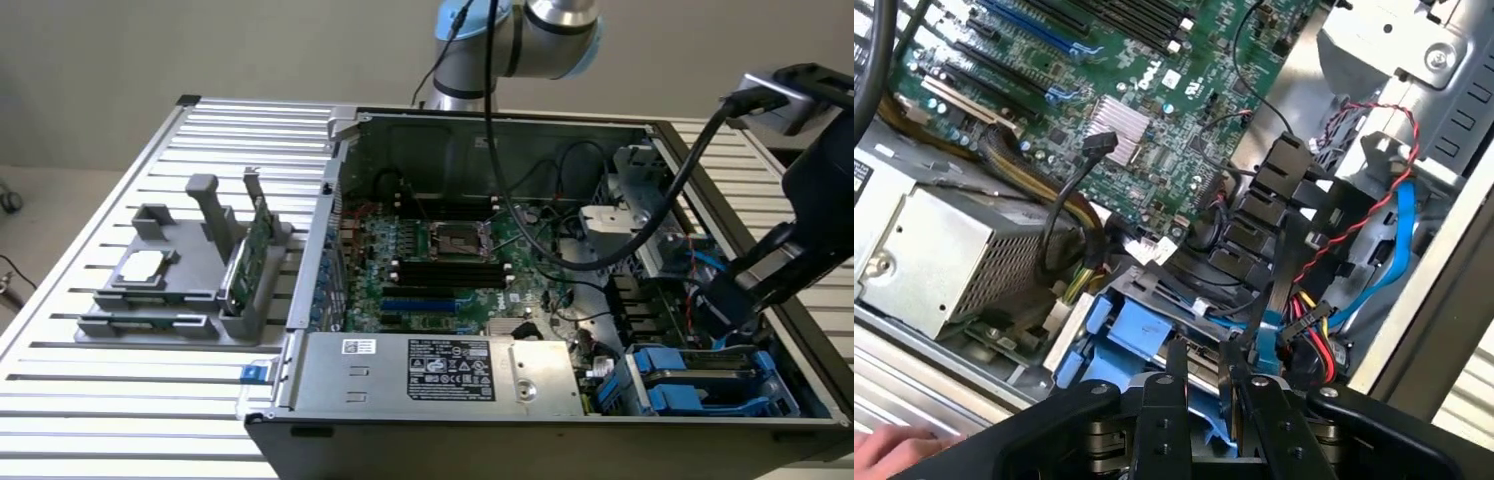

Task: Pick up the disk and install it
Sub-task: 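Insert the first disk wire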

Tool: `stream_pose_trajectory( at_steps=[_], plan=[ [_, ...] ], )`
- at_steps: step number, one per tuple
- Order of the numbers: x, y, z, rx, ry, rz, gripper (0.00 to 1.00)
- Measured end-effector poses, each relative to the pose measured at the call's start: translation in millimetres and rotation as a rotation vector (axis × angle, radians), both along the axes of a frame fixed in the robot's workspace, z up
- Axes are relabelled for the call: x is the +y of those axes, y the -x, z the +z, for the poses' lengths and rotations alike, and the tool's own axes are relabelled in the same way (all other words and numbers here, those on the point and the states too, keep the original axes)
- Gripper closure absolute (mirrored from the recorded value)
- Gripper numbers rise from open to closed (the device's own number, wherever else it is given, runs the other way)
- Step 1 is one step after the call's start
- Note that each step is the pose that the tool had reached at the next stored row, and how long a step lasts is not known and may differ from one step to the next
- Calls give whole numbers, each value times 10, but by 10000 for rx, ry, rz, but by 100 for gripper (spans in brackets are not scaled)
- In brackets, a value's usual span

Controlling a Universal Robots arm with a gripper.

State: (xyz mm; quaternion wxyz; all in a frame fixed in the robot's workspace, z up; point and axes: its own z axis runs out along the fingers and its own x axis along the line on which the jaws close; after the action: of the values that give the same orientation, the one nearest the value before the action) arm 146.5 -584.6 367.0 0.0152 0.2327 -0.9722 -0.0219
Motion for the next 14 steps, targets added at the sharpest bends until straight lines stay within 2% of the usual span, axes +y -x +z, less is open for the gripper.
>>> stream_pose_trajectory(
  at_steps=[14],
  plan=[
    [0, 0, -3, 0, 0, -2550, 73]
  ],
)
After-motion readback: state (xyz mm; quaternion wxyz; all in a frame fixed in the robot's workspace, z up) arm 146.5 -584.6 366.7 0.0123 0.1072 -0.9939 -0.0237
